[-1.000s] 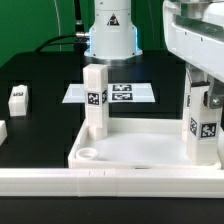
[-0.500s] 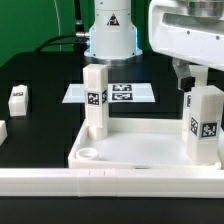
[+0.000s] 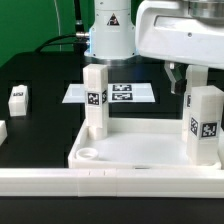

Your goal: Assemble desk

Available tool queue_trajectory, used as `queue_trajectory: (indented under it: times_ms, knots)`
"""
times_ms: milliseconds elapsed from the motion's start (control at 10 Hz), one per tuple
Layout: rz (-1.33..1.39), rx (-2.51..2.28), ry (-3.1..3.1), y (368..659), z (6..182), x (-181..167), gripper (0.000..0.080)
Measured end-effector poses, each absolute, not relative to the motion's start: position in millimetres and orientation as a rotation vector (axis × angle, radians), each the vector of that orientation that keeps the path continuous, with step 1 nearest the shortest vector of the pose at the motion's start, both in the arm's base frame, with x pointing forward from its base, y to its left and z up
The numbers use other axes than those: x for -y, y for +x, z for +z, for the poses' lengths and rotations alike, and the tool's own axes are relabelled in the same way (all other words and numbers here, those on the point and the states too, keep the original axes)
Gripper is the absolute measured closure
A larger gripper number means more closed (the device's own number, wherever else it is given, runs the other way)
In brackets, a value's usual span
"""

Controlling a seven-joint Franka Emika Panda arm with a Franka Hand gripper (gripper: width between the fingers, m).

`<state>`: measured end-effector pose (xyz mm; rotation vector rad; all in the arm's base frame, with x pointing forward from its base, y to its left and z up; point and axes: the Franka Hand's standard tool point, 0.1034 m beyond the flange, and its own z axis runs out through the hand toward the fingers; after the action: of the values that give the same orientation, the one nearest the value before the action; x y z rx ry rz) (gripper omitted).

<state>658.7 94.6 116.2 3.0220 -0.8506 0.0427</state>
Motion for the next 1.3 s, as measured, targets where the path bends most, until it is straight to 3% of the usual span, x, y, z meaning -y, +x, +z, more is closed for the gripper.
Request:
queue_trajectory:
  times_ms: [900,1100,1200,1300]
  knots:
    - [0.065,-0.029,3.135,660.7,115.1,-94.6,0.0151]
    - [0.065,-0.038,3.134,660.9,115.1,-93.1,0.0412]
    - [0.066,-0.038,3.134,661.0,115.2,-92.7,0.0412]
    - [0.066,-0.025,3.135,661.1,115.2,-92.2,0.0511]
